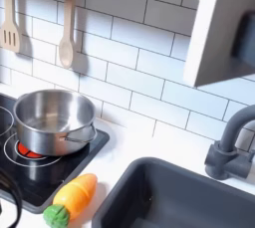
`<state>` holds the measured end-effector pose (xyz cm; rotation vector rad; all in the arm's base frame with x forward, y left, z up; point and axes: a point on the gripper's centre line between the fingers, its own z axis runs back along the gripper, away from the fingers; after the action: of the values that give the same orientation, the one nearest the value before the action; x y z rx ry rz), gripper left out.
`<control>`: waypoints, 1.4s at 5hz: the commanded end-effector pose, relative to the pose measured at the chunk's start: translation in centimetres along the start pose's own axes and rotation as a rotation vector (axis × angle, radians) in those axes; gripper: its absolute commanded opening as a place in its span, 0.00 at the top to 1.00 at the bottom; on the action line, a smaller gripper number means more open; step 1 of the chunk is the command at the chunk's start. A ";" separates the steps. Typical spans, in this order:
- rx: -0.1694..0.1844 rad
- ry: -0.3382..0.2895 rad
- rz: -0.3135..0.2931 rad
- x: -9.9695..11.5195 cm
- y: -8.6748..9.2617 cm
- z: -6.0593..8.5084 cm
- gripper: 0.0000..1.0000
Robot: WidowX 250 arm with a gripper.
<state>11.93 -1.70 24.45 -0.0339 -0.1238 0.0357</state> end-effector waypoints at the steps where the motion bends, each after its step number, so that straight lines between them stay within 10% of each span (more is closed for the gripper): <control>1: 0.000 0.000 -0.002 0.0 0.0 0.0 0.00; 7: -0.057 -0.008 0.034 5.5 2.3 -2.5 0.00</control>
<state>17.63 0.68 22.64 -0.0955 -0.1374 0.0654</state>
